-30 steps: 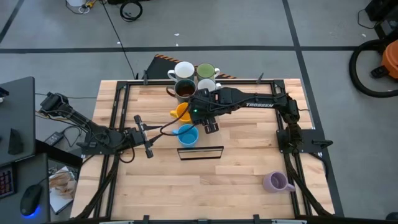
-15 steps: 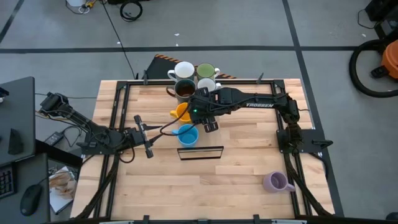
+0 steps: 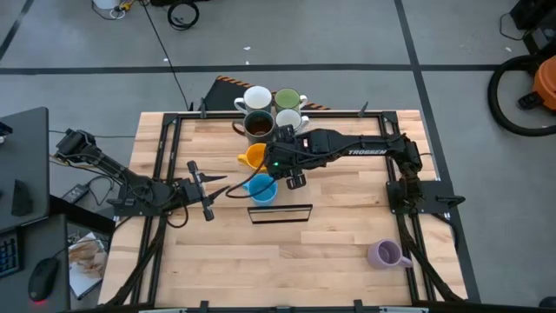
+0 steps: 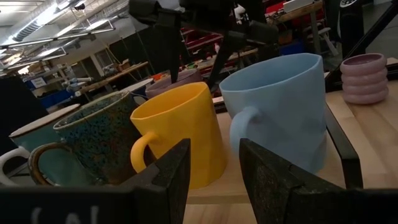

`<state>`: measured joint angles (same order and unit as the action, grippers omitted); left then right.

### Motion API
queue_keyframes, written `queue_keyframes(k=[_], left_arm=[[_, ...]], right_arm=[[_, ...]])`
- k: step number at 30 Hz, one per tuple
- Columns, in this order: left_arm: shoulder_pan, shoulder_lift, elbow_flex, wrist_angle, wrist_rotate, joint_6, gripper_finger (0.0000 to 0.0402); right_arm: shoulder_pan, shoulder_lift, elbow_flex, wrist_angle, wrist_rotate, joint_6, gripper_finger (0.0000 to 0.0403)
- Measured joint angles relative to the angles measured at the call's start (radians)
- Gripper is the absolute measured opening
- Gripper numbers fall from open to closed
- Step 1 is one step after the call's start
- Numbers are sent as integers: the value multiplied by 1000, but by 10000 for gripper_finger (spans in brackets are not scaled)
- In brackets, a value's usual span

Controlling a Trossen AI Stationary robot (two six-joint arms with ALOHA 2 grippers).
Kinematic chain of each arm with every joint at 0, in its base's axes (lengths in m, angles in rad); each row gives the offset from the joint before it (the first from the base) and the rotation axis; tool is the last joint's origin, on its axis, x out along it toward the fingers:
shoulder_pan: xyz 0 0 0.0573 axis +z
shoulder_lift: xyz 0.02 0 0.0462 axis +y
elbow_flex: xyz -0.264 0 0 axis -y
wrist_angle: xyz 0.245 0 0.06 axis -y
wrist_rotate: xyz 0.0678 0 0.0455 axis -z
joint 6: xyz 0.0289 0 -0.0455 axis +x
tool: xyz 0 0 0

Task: Place coffee mugs
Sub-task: Put the light violet and white mug on the shelf aligned with the yellow mug, then put the light violet mug on the shelf aligned with the light blue mug

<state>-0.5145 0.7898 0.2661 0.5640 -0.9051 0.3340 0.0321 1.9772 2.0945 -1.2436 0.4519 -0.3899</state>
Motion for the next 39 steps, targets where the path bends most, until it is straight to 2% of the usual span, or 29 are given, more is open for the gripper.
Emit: queue_keyframes(k=[9,11,13,16,21,24,29,33,39], left_arm=[[0,0,-1,-3,0,0,144],[0,0,-1,-3,0,-1,144],[0,0,-1,-4,0,-2,144],[0,0,-1,-14,0,-8,144],[0,0,-1,-16,0,-12,144],[0,0,-1,-16,0,-15,144],[0,0,-1,-25,0,-26,144],[0,0,0,-29,0,-20,144],[1,0,0,-13,0,37,144]], right_arm=[[45,-64,0,-28,55,74,225],[59,-81,0,-41,46,118,225],[73,-99,0,-72,-8,178,225],[99,-117,0,-151,-105,307,225],[165,-117,-2,-340,-205,594,225],[231,-123,-34,-325,-274,716,225],[340,-150,-118,-330,-314,942,225],[424,-180,-236,-327,-347,1138,225],[535,-233,-417,-296,-472,1410,225]])
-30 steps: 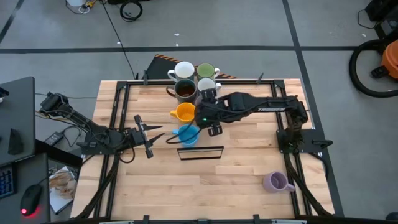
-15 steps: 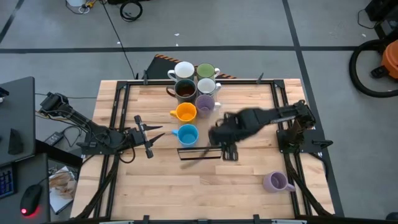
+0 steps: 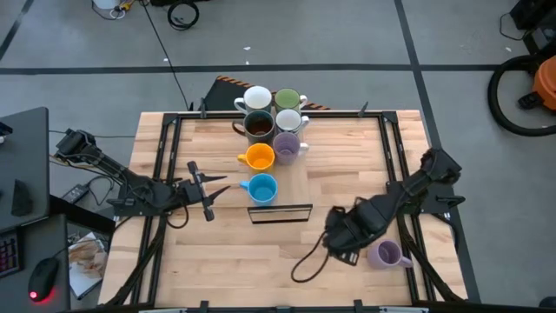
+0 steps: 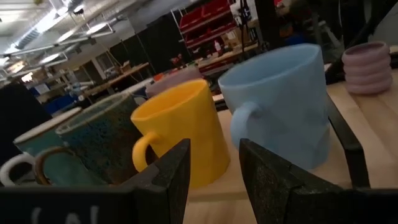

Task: Place coffee mugs
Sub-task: Put the light violet mug on the shelf aligned with the light blue mug

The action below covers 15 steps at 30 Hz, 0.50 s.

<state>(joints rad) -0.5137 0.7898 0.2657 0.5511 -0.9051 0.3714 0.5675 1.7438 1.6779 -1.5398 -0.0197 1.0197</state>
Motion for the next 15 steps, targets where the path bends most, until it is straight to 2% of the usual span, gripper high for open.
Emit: queue_keyframes(k=[3,9,15], left_arm=[[0,0,0,26,0,31,144],[0,0,0,28,0,114,144],[0,0,0,28,0,164,144]], right_arm=[[32,-28,-90,28,-90,107,225],[78,-93,-281,210,-255,280,225],[129,-167,-456,349,-378,464,225]])
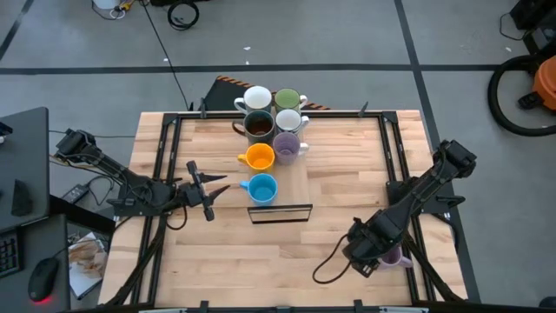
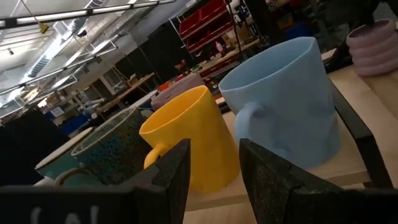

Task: Place coffee mugs
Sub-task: Put the light violet mug on the shelf aligned with the light blue mug

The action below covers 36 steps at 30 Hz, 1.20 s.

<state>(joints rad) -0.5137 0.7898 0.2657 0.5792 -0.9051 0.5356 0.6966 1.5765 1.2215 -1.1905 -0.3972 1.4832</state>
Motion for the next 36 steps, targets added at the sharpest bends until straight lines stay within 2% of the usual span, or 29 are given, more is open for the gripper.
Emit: queue_keyframes(k=[5,11,16,21,24,29,36], left_arm=[[7,0,0,13,1,23,144],[48,0,0,24,12,26,144],[69,0,0,23,23,26,144],[74,0,0,23,23,21,144],[74,0,0,23,24,16,144],[74,0,0,23,58,-21,144],[73,0,1,2,71,-72,144]], right_arm=[[44,-37,-106,156,-37,118,225],[92,-11,-169,199,22,131,216],[132,-8,-232,249,87,144,183],[140,-8,-270,294,91,140,130],[118,-8,-265,288,101,97,94],[37,-8,-235,236,197,-54,42],[-118,-7,-201,221,263,-318,45]])
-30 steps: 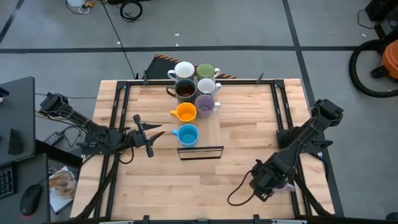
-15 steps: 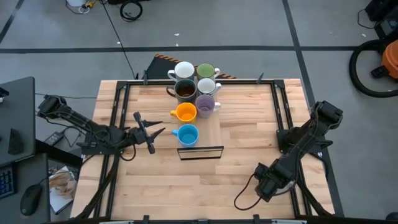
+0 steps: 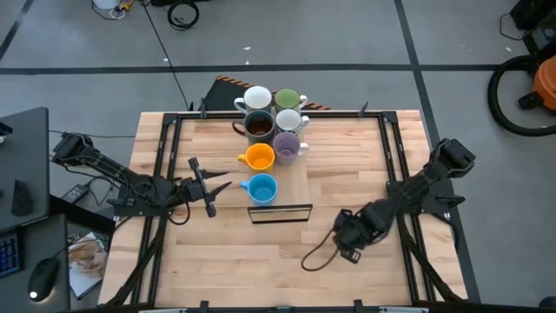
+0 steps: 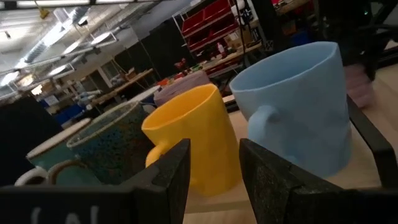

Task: Place coffee mugs
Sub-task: Put the light violet mug on the shelf aligned with the light blue mug

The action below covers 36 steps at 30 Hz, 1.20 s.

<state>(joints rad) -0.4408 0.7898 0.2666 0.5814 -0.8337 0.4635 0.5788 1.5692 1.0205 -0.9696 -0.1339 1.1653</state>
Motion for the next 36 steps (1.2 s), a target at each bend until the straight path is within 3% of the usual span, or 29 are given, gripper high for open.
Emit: queue_keyframes(k=[10,19,32,36], left_arm=[[0,0,0,-54,0,-83,144],[0,2,0,-64,0,-113,144],[0,2,0,-64,0,-113,144],[0,2,0,-64,0,-112,144]], right_arm=[[-149,0,208,-262,121,-284,48],[-219,0,432,-421,213,-387,48],[-307,0,646,-427,348,-603,48],[-337,25,697,-373,334,-691,48]])
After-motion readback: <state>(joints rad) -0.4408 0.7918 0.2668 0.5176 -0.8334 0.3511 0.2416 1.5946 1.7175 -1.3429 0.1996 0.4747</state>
